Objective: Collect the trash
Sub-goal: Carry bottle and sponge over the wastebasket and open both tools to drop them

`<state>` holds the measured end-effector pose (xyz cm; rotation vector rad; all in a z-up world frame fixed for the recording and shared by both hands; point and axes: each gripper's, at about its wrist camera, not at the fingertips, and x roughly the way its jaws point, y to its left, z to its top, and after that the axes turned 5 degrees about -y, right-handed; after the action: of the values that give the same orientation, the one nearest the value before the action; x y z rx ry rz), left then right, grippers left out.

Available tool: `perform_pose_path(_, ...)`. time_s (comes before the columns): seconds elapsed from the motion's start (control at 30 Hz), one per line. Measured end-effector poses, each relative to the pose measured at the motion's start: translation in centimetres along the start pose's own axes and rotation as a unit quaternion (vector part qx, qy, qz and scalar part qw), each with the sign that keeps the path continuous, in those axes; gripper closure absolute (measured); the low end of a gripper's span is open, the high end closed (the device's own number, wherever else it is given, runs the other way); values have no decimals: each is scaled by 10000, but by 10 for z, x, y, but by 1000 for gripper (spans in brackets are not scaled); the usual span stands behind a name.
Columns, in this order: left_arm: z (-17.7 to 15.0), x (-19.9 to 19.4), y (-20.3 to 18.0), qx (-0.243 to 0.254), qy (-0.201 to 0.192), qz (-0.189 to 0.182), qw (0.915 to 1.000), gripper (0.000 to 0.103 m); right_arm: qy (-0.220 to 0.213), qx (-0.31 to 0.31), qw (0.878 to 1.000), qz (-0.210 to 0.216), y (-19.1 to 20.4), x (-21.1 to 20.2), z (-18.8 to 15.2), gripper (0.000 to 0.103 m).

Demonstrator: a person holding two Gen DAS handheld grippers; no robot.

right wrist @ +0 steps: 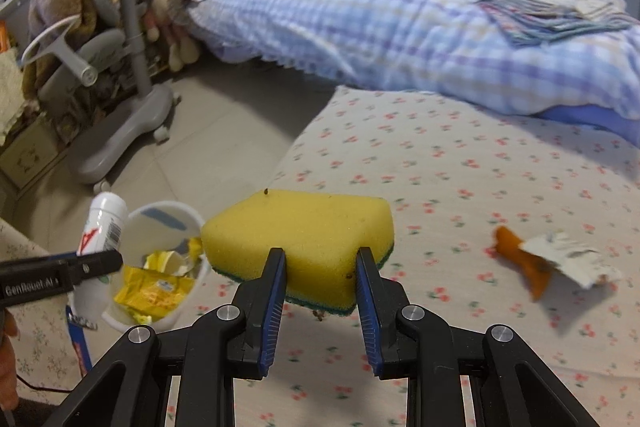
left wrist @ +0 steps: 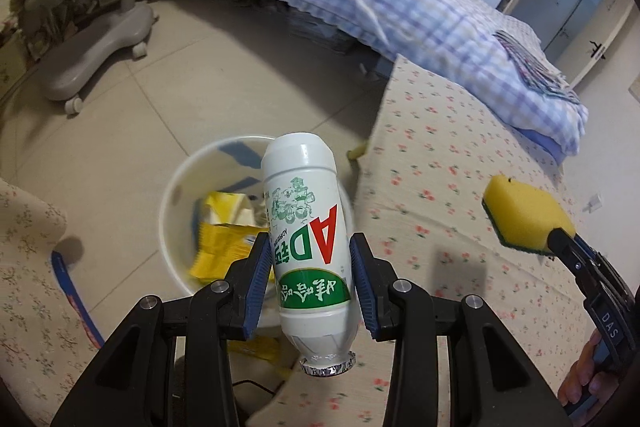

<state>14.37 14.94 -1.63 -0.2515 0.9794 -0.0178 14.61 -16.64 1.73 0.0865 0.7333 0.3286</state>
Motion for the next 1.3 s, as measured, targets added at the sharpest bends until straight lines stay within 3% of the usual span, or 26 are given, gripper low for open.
perform_pose_path(0.3,20,15,25,73,-71,39,9999,59,225,-104,9996,123,25,33,-3,72)
perform_pose_path(0.37,21,16,28,106,27,167,9998,42,256,-94,9995,145,27,38,-3,72)
perform_pose_path(0.4,21,15,30,117,42,229,9997,25,268,-95,9995,154,28,39,-4,72)
perform_pose_path(0.43,20,12,32,129,-1,318,9994,18,277,-98,9994,162,30,40,-4,72)
perform_pose_path(0.6,15,4,46,257,-40,594,9979,18,300,-140,9992,212,38,45,-3,72)
perform_pose_path(1.0,-5,-2,89,191,161,861,9960,17,485,-296,9968,554,78,73,-7,71)
perform_pose_path(1.3,-10,-6,100,445,85,1061,9933,7,630,-297,9935,902,105,99,-11,70)
